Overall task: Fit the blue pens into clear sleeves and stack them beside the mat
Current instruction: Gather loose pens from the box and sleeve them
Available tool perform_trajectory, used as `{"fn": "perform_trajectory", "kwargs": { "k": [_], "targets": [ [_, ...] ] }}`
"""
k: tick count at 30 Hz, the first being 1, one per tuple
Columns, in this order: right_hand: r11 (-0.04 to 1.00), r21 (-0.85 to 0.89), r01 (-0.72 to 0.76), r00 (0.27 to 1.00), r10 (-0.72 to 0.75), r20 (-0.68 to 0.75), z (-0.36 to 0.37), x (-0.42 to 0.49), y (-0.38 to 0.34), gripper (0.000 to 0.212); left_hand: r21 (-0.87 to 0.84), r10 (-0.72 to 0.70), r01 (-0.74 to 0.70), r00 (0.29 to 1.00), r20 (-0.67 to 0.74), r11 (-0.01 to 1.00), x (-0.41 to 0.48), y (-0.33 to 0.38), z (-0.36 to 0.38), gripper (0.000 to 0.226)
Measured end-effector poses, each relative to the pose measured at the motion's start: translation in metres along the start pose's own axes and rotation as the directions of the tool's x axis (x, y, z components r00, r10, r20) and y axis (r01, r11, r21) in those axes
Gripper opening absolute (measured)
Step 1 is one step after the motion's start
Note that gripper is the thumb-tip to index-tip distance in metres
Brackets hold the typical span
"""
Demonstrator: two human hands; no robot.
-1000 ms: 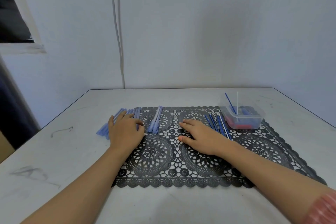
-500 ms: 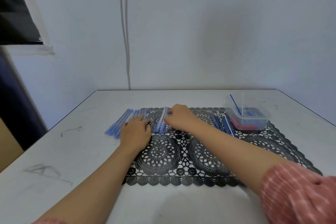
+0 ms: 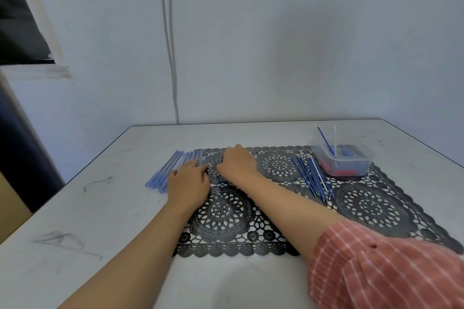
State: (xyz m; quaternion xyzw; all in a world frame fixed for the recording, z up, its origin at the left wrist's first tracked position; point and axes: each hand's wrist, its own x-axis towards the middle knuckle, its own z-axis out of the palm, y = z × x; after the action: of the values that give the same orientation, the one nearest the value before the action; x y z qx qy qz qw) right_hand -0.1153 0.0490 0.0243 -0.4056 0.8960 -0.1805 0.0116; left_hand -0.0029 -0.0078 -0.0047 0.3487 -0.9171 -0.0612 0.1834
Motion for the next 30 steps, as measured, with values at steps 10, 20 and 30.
{"fn": "perform_trajectory", "kwargs": {
  "k": [10,20,30],
  "targets": [
    [0.996,0.08,-0.048,0.998,0.045,0.041,-0.013,0.002,0.034,0.031,-0.004,0.0,0.0,1.0,0.014,1.0,0.0,0.0,-0.001,0.041],
    [0.843,0.469,-0.263,0.959,0.281,0.032,-0.023,0.002,0.053,0.03,-0.03,-0.004,0.004,1.0,0.016,1.0,-0.001,0.0,-0.002,0.041],
    [0.46,0.886,-0.057,0.92,0.369,-0.132,-0.065,-0.035,0.056,0.051,-0.302,0.249,-0.318,0.936,-0.248,0.898,-0.005,0.009,-0.007,0.043]
  ]
}}
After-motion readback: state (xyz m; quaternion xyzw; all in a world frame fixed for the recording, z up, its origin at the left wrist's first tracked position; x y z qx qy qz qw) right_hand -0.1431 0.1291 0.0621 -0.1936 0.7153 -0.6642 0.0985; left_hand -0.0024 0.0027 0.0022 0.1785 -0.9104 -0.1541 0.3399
